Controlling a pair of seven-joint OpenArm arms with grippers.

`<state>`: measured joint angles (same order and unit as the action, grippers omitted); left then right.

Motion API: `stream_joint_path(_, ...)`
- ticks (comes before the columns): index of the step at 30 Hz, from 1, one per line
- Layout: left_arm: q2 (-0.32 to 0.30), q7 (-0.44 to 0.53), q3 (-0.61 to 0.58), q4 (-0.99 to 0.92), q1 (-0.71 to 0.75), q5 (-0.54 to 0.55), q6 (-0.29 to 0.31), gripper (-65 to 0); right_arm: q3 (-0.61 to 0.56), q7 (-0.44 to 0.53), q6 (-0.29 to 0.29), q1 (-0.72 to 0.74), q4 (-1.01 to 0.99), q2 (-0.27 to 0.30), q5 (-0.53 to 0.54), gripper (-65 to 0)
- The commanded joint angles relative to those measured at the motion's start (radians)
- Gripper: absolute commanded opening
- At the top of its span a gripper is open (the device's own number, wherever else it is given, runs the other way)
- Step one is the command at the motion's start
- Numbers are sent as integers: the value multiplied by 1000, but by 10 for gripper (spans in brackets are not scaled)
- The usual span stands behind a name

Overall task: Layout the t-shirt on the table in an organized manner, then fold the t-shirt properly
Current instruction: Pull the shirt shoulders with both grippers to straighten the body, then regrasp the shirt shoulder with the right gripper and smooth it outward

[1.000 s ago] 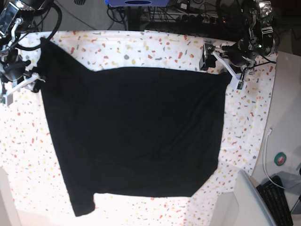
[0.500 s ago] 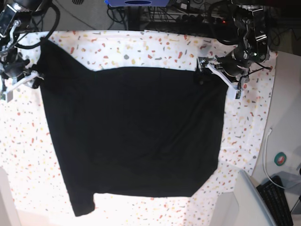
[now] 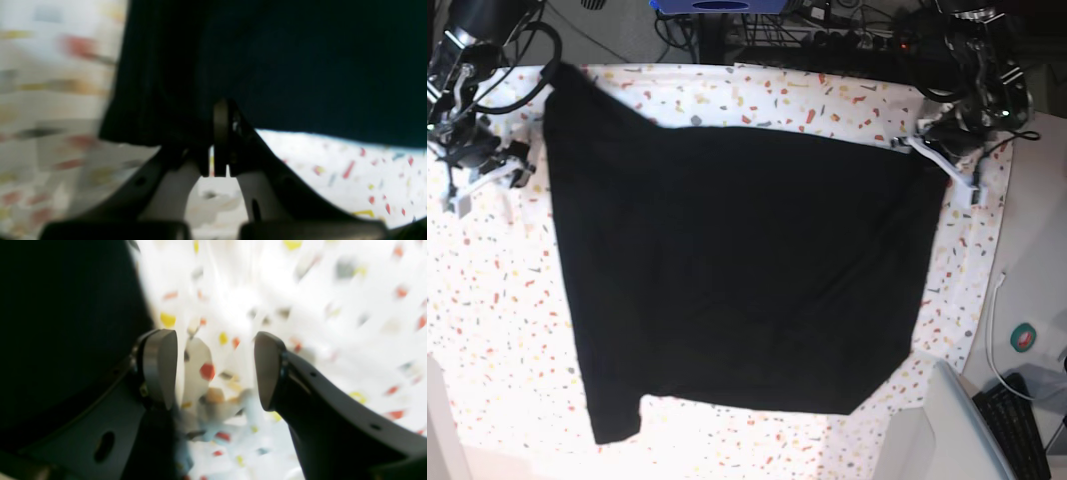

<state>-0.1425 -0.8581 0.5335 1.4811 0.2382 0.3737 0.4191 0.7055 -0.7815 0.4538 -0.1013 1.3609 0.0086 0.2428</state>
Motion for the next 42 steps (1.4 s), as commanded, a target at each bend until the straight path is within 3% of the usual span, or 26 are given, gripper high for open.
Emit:
stream_joint_path(1, -15, 1, 15, 29, -4, 12, 1, -650, -1, 15, 6, 1, 8, 8, 14, -300)
stream_joint_path(9, -12, -5, 24, 40, 0, 8, 1, -650, -20, 10, 7, -19, 88, -42, 14, -302)
stream_joint_path(14, -10, -5, 24, 39, 2, 8, 1, -650, -235, -5, 46, -22, 131, -32, 10, -300)
stream_joint_path(21, -10, -5, 24, 42, 3, 8, 1, -650, -264, 135, -99, 61, -31, -15, 8, -302)
stream_joint_path(25, -10, -5, 24, 37, 3, 6, 1, -650, -264, 156, -134, 62, -42, 1, 8, -299)
stream_joint_path(31, -10, -5, -46, 39, 3, 3, 1, -650, -267, 112, -123, 58, -62, -3, 14, -300)
stream_joint_path(36, -10, -5, -102, 39, 3, 1, 1, -650, -346, 96, -28, 58, -71, -9, 10, -305)
stream_joint_path(38, -10, -5, -105, 39, -1, 1, 1, -650, -355, 98, -28, 76, -96, -8, 10, -357)
stream_joint_path(39, -10, -5, -103, 39, -3, 1, 1, -650, -346, 98, -28, 90, -99, -6, 10, -428)
stream_joint_path(41, -10, -5, -102, 39, -6, 1, 1, -650, -303, 89, -28, 116, -91, -6, 10, -650)
stream_joint_path(42, -12, -5, -102, 39, -6, 1, -1, -650, -286, 86, -28, 127, -73, -6, 10, -650)
